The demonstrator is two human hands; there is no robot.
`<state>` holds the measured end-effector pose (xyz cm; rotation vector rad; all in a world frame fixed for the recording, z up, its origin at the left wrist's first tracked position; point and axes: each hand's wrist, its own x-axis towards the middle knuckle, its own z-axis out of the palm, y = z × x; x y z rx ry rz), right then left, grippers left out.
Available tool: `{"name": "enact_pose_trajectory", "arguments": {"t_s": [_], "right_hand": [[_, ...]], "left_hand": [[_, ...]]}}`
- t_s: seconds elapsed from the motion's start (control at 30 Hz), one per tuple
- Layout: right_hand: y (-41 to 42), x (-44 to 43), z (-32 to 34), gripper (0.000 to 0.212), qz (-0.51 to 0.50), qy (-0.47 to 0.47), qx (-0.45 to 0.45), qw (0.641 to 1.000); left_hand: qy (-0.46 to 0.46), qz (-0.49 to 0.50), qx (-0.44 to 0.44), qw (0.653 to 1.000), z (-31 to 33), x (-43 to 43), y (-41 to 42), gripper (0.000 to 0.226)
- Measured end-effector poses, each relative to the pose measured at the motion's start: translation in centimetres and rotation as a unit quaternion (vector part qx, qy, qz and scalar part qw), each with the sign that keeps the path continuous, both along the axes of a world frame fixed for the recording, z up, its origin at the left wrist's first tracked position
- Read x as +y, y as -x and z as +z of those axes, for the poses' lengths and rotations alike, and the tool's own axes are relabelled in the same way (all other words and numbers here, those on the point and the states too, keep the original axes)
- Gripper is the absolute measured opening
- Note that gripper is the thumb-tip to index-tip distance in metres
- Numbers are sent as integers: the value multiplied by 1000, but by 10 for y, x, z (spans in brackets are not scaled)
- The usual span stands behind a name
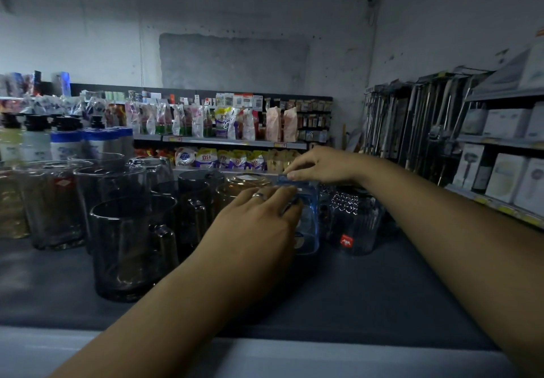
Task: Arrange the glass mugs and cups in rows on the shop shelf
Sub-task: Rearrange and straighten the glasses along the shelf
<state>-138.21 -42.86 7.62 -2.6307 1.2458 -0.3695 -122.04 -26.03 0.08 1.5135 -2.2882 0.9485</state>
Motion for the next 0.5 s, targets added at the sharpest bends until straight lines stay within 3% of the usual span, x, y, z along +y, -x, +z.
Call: {"name": "enact_pose_trajectory", "arguments": {"t_s": [0.3, 0.5], "right_hand": [[6, 5, -3, 38, 22, 5, -18, 1000], [12, 12, -1, 35, 15, 22, -40, 999]], "left_hand": [[38, -16, -7, 999, -2, 9, 3, 58], [58, -34, -1, 998, -4, 7, 2, 49]]}}
